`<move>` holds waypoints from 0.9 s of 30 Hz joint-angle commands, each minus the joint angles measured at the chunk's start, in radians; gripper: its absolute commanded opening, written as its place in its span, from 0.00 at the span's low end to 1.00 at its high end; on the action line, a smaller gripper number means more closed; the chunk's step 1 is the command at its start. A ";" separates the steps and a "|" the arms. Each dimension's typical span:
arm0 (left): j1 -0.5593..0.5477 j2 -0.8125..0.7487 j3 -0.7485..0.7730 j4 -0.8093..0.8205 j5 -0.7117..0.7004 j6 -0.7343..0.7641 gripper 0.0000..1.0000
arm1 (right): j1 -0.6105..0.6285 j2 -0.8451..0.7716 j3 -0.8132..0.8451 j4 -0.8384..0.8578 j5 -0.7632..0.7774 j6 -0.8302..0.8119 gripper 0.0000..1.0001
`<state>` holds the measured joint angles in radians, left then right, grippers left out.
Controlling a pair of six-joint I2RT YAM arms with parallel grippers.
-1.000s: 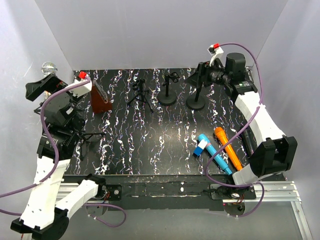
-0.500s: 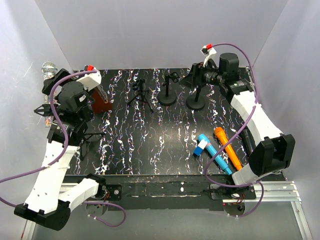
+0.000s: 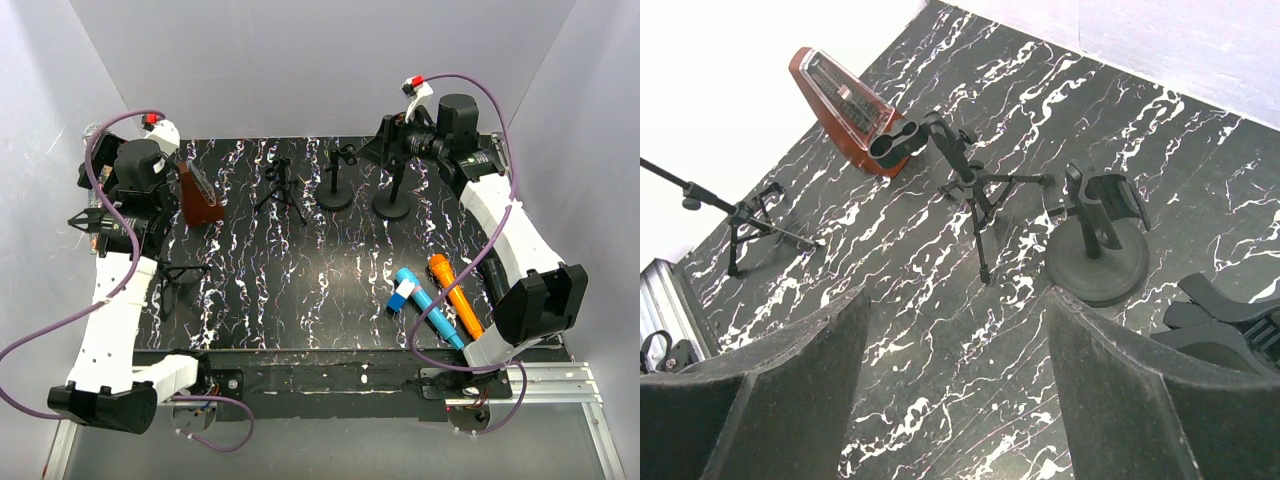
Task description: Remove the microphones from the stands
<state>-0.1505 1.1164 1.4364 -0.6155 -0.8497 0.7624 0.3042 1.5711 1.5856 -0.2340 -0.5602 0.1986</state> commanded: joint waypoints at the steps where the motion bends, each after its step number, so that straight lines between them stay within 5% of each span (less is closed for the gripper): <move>1: 0.023 -0.050 -0.030 0.014 0.017 -0.061 0.75 | 0.007 0.004 0.033 0.010 0.000 -0.018 0.77; 7: 0.054 -0.059 -0.034 0.011 0.014 -0.121 0.61 | 0.009 0.009 0.019 0.018 -0.001 -0.011 0.77; 14: 0.057 -0.009 0.050 -0.003 0.050 -0.141 0.26 | 0.010 -0.002 0.002 0.027 0.008 -0.014 0.77; 17: 0.057 0.009 0.081 -0.035 0.102 -0.172 0.23 | 0.010 -0.020 -0.024 0.030 0.014 -0.019 0.77; 23: 0.057 0.003 0.153 -0.156 0.361 -0.279 0.10 | 0.010 -0.052 -0.064 0.021 0.020 -0.041 0.77; 27: 0.055 -0.021 0.145 -0.263 0.718 -0.343 0.03 | 0.013 -0.074 -0.081 0.007 0.028 -0.063 0.77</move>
<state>-0.0917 1.1320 1.5623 -0.7597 -0.5198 0.5293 0.3103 1.5650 1.5150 -0.2390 -0.5438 0.1730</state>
